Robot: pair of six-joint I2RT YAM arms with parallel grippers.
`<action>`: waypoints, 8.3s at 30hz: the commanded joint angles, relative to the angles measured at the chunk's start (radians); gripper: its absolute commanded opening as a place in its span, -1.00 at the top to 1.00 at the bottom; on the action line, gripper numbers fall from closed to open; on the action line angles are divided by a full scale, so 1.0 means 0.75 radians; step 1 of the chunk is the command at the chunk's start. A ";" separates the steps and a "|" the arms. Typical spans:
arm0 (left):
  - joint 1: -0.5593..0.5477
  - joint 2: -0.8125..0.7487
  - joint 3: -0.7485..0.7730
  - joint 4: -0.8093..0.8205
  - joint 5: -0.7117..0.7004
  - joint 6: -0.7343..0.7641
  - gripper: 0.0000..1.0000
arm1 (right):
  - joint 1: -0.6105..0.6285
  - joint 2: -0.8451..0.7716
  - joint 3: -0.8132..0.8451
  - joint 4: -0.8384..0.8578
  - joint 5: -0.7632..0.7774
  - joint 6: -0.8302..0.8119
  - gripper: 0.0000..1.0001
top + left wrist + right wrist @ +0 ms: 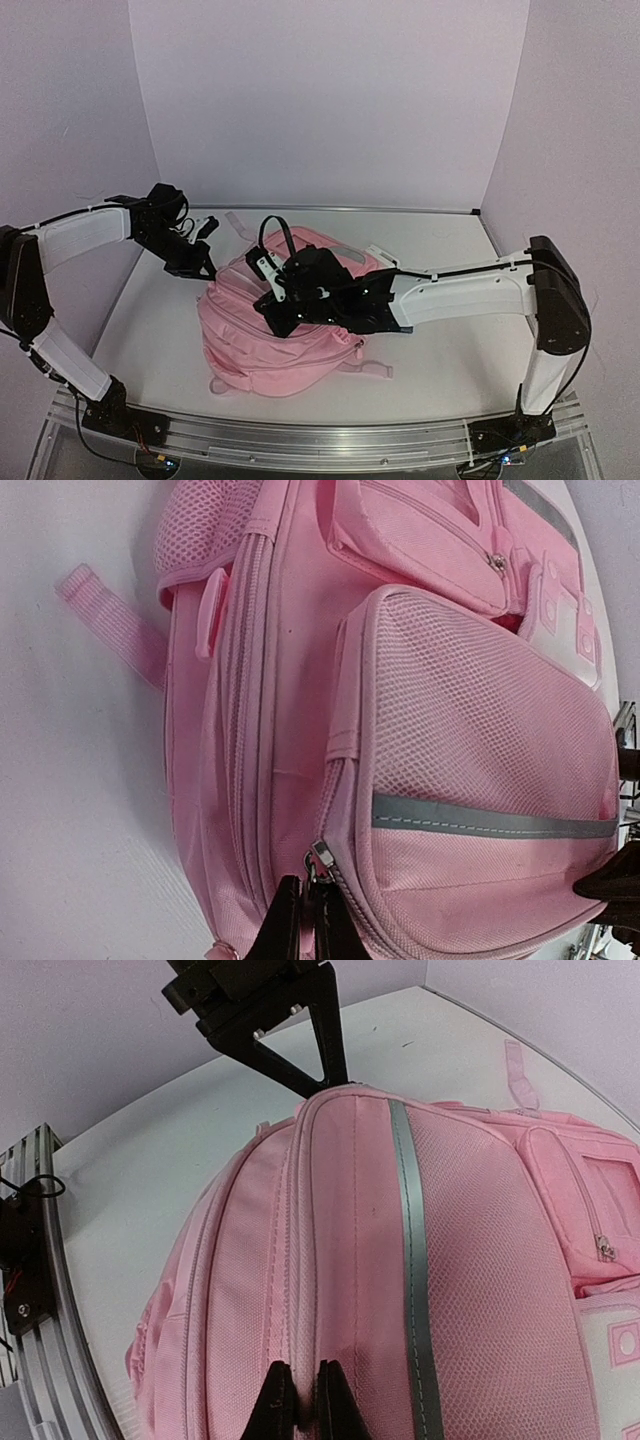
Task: Pack the student bag
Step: Unzip the student bag at the center of the board, then pick up the stationery from the center of the board, then place the stationery in the student bag.
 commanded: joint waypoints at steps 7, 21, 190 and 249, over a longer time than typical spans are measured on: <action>0.065 -0.006 0.025 0.246 -0.113 -0.018 0.36 | 0.060 -0.154 -0.006 0.081 0.055 0.139 0.91; 0.057 -0.312 -0.134 0.395 0.085 0.102 -0.29 | 0.060 -0.084 -0.022 0.020 0.249 0.151 0.47; -0.279 -0.256 -0.034 0.426 -0.109 0.219 1.00 | -0.988 0.352 0.117 -0.303 -0.017 -0.233 0.12; -0.280 -0.083 0.041 0.355 -0.202 0.112 0.99 | -0.142 -0.323 0.086 -0.553 -0.102 0.277 1.00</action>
